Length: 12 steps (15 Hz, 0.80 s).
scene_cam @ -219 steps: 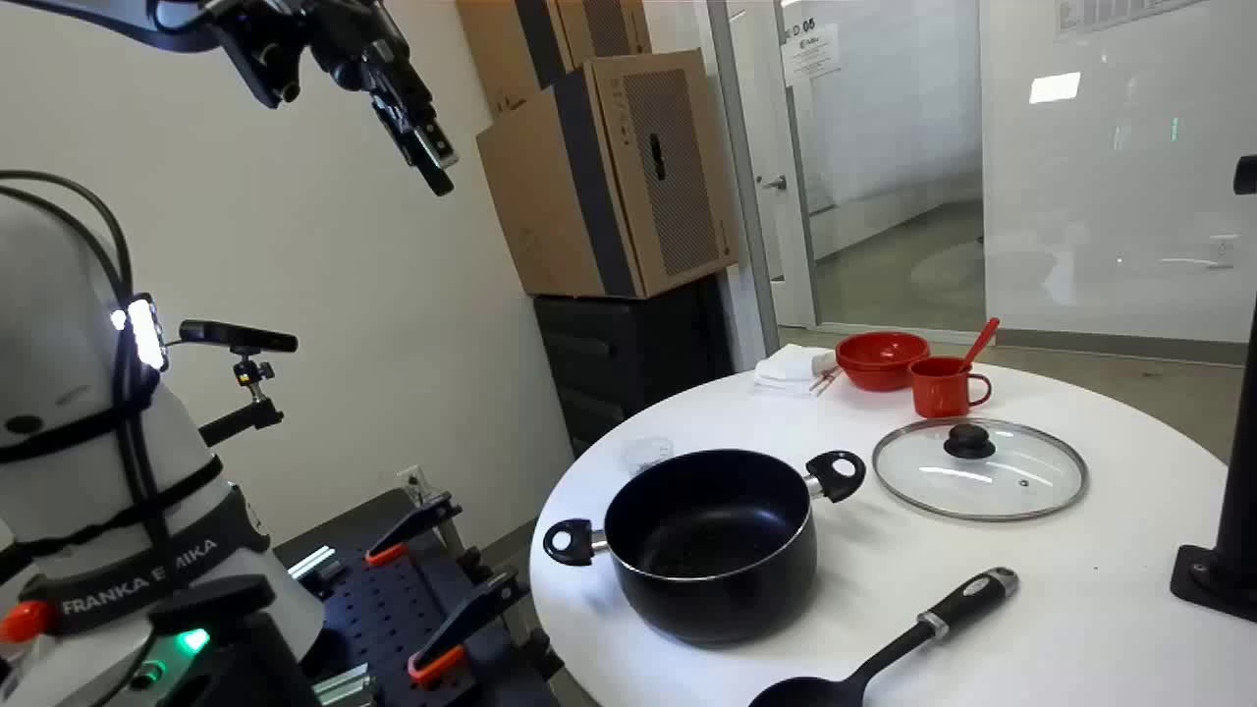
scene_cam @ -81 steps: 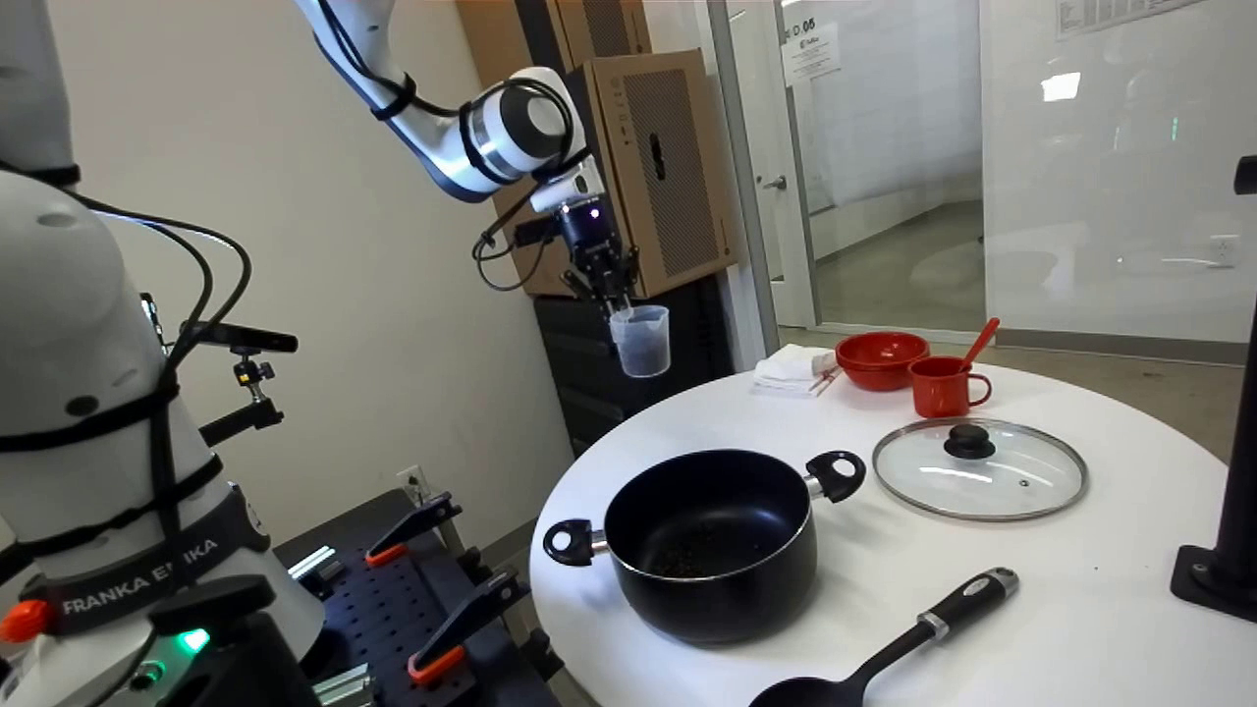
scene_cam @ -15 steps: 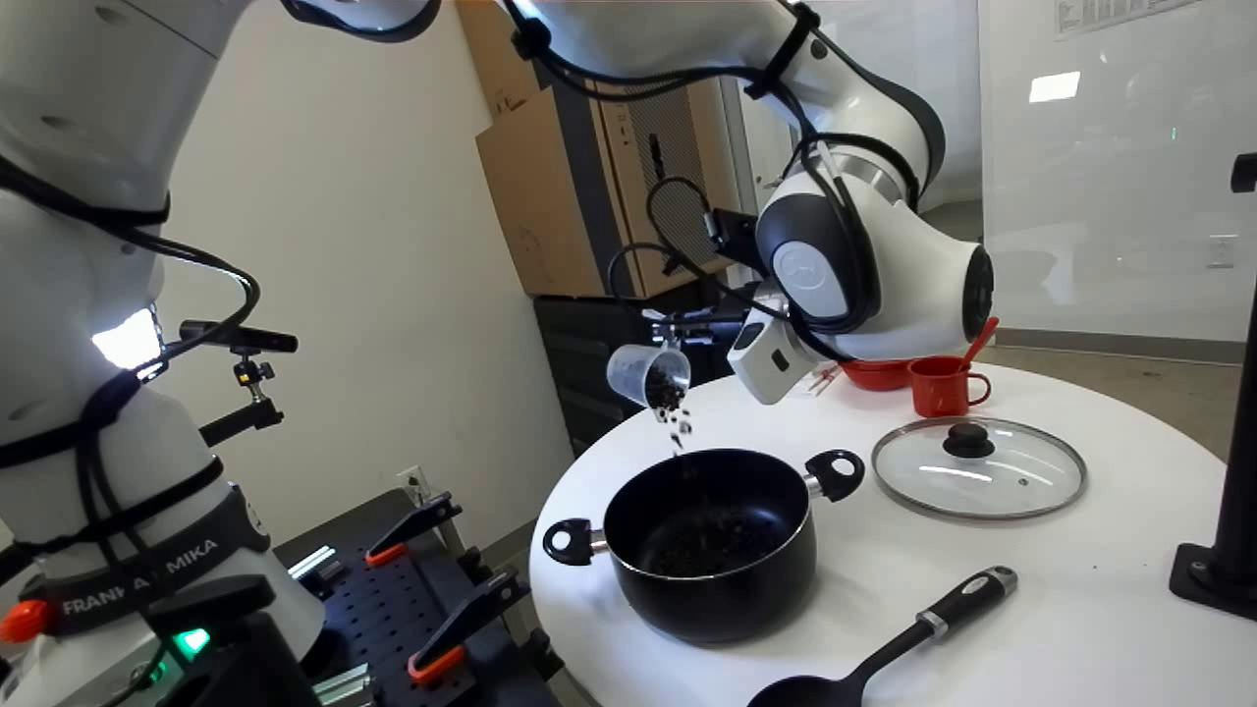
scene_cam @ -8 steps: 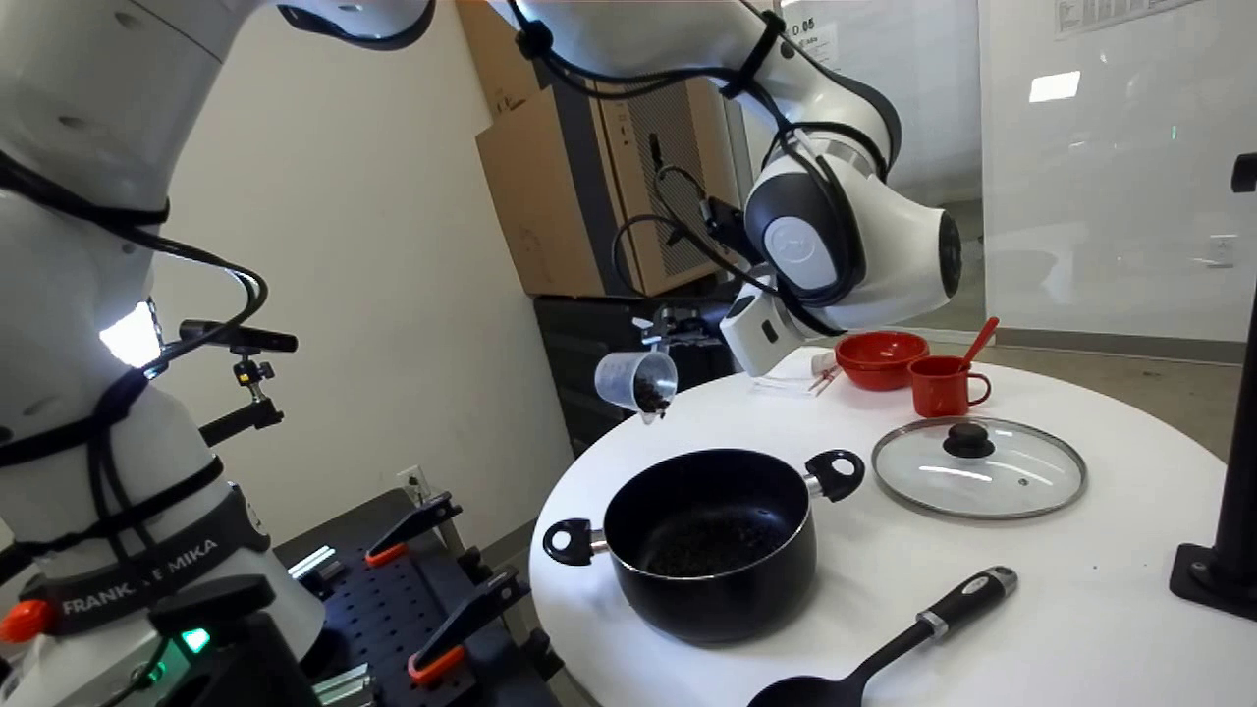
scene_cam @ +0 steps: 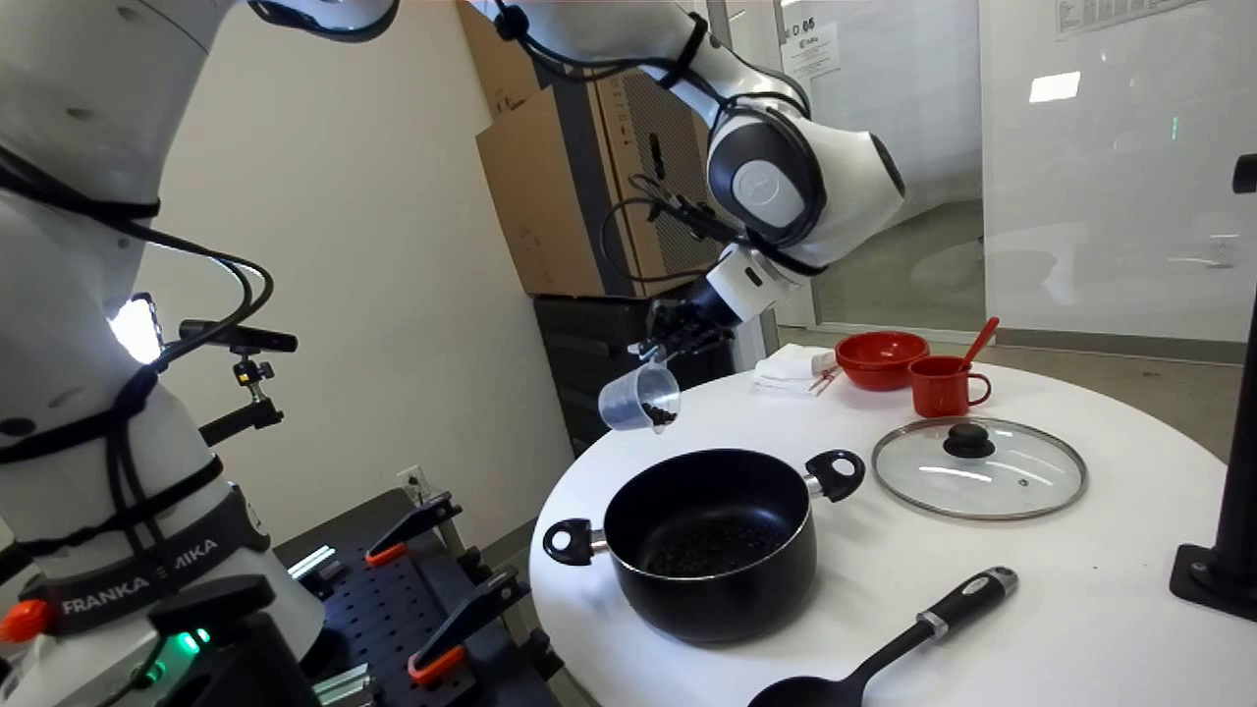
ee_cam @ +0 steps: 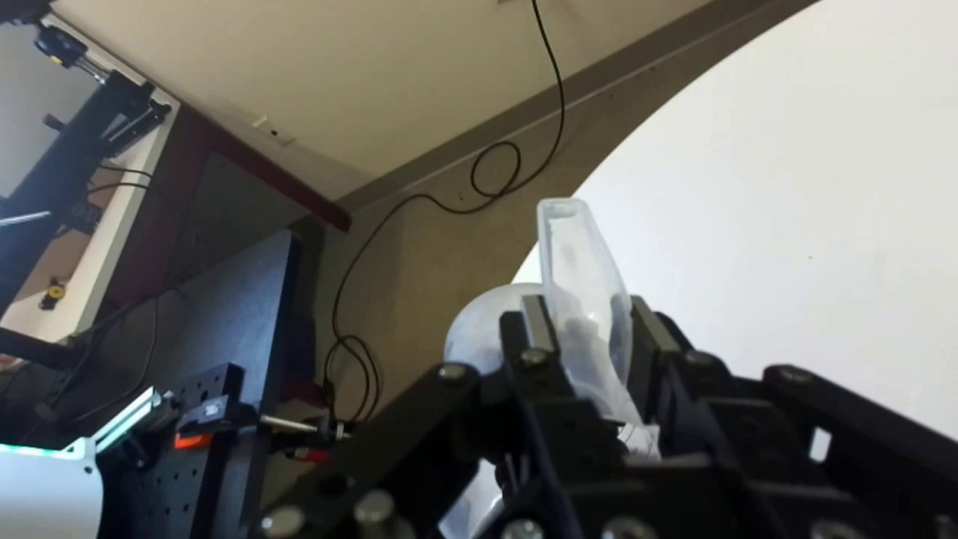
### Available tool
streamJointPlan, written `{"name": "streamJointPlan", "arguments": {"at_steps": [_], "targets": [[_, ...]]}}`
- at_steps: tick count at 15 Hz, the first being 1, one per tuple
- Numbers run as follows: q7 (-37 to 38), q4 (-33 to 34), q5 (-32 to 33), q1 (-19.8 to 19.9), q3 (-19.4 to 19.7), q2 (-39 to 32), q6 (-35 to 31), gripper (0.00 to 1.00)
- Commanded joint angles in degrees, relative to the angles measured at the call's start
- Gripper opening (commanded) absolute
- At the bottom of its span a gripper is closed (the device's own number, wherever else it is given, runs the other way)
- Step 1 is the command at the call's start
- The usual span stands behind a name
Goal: Pour some of the things from the jug into the pot
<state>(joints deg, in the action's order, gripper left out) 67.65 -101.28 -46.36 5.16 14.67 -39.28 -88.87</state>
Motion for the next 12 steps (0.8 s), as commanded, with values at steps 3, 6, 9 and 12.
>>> {"name": "streamJointPlan", "arguments": {"at_steps": [3,6,9,12], "targets": [[8.7,-4.5,11.0,-5.5,-0.2,7.0,-12.2,0.07],[13.6,-7.7,17.5,-8.4,-1.4,10.7,-19.9,0.07],[18.8,-12.2,24.3,-11.9,-3.8,14.6,-28.9,0.07],[24.9,-16.5,32.2,-15.9,-6.0,17.6,-37.0,0.07]]}}
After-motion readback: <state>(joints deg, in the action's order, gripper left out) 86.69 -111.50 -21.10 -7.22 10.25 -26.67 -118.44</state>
